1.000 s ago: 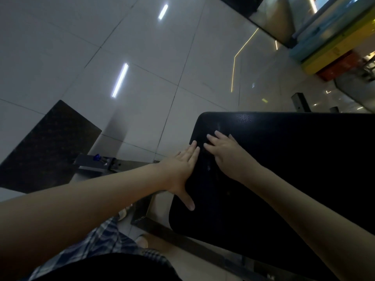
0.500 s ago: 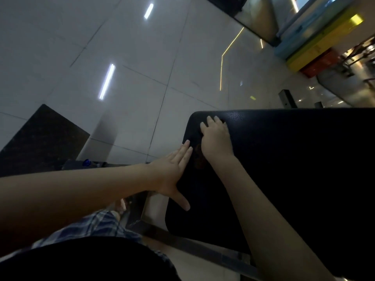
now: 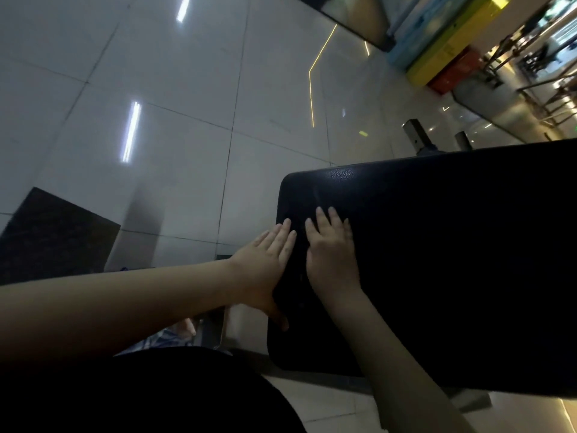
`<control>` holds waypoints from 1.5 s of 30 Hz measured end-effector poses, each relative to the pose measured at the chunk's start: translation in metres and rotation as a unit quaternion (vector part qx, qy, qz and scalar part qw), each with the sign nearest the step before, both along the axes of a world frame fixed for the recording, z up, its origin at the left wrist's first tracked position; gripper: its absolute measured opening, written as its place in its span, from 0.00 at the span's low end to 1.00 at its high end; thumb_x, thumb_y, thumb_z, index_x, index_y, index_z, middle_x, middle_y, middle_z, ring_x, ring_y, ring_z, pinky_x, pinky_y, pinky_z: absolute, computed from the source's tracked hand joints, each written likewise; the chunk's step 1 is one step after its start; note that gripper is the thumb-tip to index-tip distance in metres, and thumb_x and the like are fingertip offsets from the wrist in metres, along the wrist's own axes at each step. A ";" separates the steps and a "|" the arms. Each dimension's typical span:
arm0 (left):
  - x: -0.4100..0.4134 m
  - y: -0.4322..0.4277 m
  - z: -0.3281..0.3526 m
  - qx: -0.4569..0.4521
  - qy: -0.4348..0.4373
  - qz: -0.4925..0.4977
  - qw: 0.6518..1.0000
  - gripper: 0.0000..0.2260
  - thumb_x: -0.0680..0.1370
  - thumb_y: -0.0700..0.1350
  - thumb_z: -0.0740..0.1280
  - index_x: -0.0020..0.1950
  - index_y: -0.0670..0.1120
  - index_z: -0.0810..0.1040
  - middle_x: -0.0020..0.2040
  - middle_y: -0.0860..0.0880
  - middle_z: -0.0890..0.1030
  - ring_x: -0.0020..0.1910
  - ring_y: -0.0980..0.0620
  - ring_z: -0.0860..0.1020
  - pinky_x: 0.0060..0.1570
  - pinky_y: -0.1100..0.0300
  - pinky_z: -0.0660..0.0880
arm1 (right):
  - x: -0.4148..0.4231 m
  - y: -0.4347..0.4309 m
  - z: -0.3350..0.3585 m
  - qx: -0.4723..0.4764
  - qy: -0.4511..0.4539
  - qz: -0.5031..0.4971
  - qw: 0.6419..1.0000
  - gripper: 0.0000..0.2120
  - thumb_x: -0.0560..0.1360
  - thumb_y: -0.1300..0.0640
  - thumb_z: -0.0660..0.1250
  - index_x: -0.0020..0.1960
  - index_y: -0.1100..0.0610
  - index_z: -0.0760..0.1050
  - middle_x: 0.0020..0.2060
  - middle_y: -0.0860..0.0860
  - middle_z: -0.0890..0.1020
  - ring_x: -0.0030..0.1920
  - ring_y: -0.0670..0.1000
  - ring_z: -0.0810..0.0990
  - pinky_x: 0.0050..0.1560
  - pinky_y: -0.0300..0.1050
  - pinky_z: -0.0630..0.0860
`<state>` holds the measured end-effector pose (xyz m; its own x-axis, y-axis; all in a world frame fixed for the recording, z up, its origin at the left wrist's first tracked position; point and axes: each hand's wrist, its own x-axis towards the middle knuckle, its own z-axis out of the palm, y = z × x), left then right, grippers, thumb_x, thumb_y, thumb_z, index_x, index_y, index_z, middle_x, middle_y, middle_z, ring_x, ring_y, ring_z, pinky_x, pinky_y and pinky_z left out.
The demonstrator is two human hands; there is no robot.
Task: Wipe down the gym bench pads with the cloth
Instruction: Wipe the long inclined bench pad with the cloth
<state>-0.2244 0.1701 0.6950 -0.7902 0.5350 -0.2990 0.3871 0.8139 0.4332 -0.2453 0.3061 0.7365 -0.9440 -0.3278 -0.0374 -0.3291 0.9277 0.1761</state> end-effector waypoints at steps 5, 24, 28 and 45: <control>-0.002 -0.005 -0.007 0.008 0.001 -0.005 1.000 0.65 0.65 0.75 0.68 0.77 0.38 0.31 0.76 0.37 0.28 0.77 0.41 0.33 0.76 0.53 0.36 | -0.091 -0.035 -0.005 0.007 0.006 -0.024 1.000 0.23 0.79 0.65 0.54 0.73 0.60 0.65 0.76 0.57 0.61 0.77 0.57 0.52 0.76 0.54 0.44; -0.089 -0.021 0.003 -0.007 0.030 -0.024 0.999 0.66 0.62 0.68 0.75 0.78 0.42 0.33 0.79 0.43 0.33 0.79 0.46 0.36 0.74 0.53 0.35 | 0.093 0.013 -0.004 -0.065 0.046 -0.081 0.994 0.25 0.70 0.65 0.54 0.63 0.61 0.78 0.67 0.57 0.76 0.69 0.59 0.72 0.73 0.57 0.62; -0.096 -0.023 -0.001 0.016 0.023 -0.038 0.999 0.64 0.63 0.63 0.78 0.79 0.43 0.35 0.79 0.44 0.34 0.79 0.47 0.37 0.72 0.59 0.35 | 0.083 0.006 -0.007 -0.078 0.046 -0.092 0.992 0.24 0.71 0.64 0.54 0.64 0.62 0.77 0.68 0.58 0.75 0.71 0.59 0.70 0.73 0.56 0.58; -0.119 -0.044 -0.017 0.041 0.029 -0.022 0.999 0.57 0.69 0.64 0.74 0.80 0.45 0.37 0.81 0.47 0.38 0.80 0.48 0.42 0.77 0.46 0.43 | -0.043 -0.042 -0.015 -0.053 0.011 -0.091 0.994 0.25 0.78 0.65 0.58 0.75 0.60 0.64 0.76 0.56 0.62 0.78 0.56 0.54 0.76 0.51 0.43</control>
<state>-0.3430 0.1256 0.6778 -0.7806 0.5896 -0.2073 0.4477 0.7590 0.4728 -0.2885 0.2645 0.7219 -0.9883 -0.1525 0.0088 -0.1514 0.9853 0.0787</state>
